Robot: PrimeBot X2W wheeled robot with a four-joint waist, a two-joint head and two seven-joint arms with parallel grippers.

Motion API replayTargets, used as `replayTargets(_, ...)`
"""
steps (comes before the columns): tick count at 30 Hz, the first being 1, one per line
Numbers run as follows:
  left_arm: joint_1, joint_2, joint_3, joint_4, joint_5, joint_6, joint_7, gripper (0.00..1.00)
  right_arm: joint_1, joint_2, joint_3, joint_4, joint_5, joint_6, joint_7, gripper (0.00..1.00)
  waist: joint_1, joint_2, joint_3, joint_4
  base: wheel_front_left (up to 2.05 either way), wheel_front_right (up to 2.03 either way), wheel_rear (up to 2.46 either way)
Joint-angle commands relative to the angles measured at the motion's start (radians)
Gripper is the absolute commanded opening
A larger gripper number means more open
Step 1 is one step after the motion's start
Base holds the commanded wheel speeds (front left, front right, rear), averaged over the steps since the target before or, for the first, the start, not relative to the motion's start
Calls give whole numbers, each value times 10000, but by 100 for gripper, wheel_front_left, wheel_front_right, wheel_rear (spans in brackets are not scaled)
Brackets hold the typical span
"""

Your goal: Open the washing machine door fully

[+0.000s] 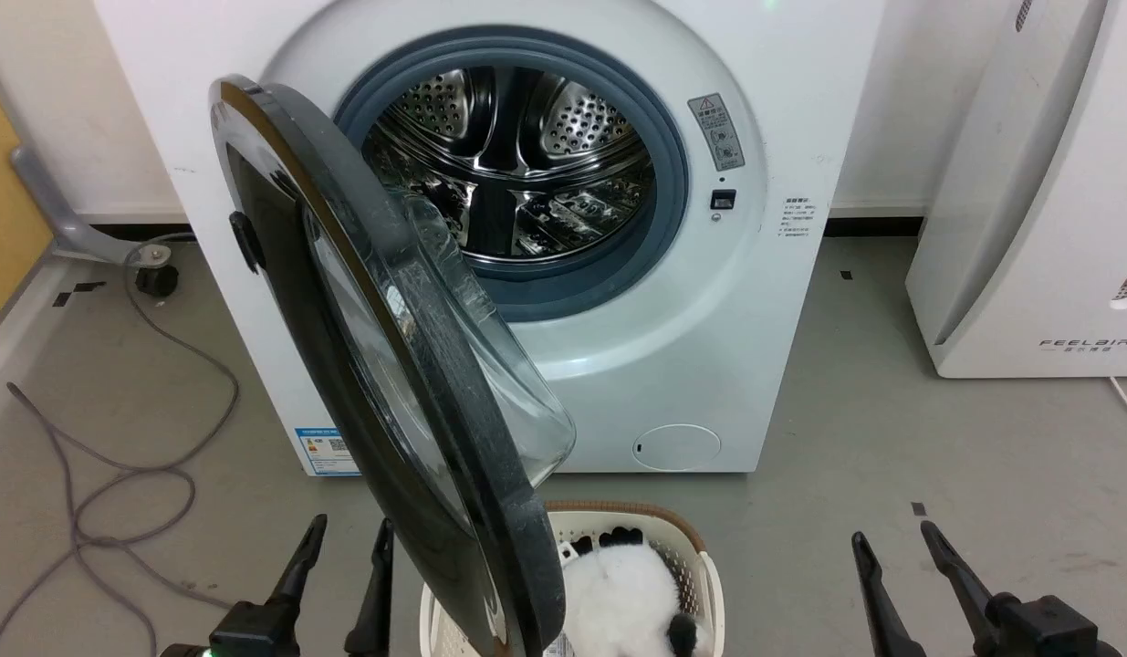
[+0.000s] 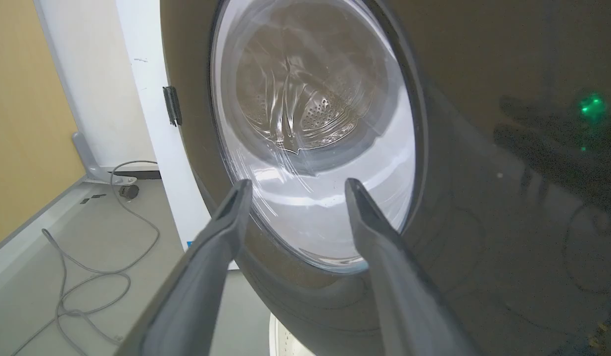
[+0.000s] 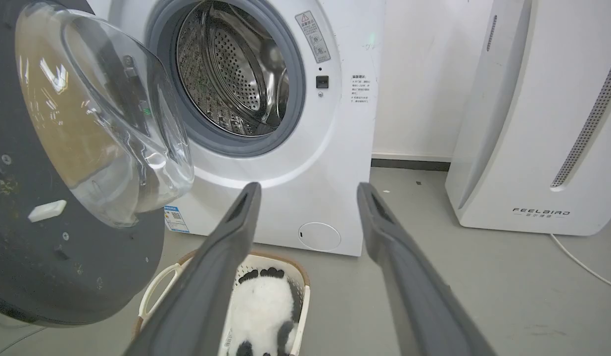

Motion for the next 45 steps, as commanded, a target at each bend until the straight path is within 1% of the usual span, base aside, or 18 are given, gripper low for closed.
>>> replayTargets(1, 109, -3, 28, 8, -44, 29, -51, 0, 166, 26, -11, 43, 45, 8, -65, 100, 0, 0, -12, 6, 0, 0, 0)
replayTargets(9, 35, -9, 67, -90, -199, 100, -51, 0, 153, 26, -42, 152, -65, 8, -48, 100, 0, 0, -71, 0, 0, 0, 0)
replayTargets(14, -180, -11, 80, -447, -378, 98, -51, 0, 177, 26, -96, 185, 2, 8, -18, 100, 0, 0, -82, 7, 0, 0, 0)
replayTargets(17, -456, 37, 179, -793, -293, 115, -51, 0, 191, 26, -80, 232, 2, 8, -6, 100, 0, 0, -96, 8, 0, 0, 0)
replayTargets(21, -942, 294, 205, -1662, 140, 198, -51, 0, 193, 26, -65, 276, -31, 8, -27, 100, 0, 0, -139, 19, 0, 0, 0)
replayTargets(24, -1337, 386, 265, -2318, 295, 301, -51, 0, 206, 26, -65, 329, -30, 8, -39, 100, 0, 0, -169, 50, 0, 0, 0)
replayTargets(27, -1796, 393, 261, -3342, 404, 415, -51, 0, 198, 26, -9, 357, -36, 8, -81, 100, 0, 0, -189, 41, 0, 0, 0)
replayTargets(30, -2145, 348, 62, -4493, 504, 472, -51, 0, 195, 26, 13, 369, -38, 8, -97, 100, 0, 0, -199, 24, 0, 0, 0)
replayTargets(31, -2216, 324, -85, -4821, 518, 461, -51, 0, 193, 26, 16, 369, -36, 8, -101, 100, 0, 0, -196, 22, 0, 0, 0)
replayTargets(32, -2286, 233, -811, -5405, 258, 321, 71, 0, 203, 26, 36, 378, -26, 8, -105, 100, 0, 0, -187, 25, 0, 0, 0)
replayTargets(35, -2299, 203, -1794, -5750, 107, 161, 426, 0, 179, 26, 72, 387, -9, 8, -110, 100, 0, 0, -163, 8, 0, 0, 0)
replayTargets(39, -2081, 220, -3158, -5874, -206, 34, 1015, 0, 135, 26, 104, 419, -7, 8, -114, 100, 0, 0, -125, -38, 0, 0, 0)
replayTargets(45, -1319, 589, -4754, -5439, -827, -30, 2043, 0, 146, 26, 72, 459, -15, 8, -138, 100, 0, 0, -90, -42, 0, 0, 0)
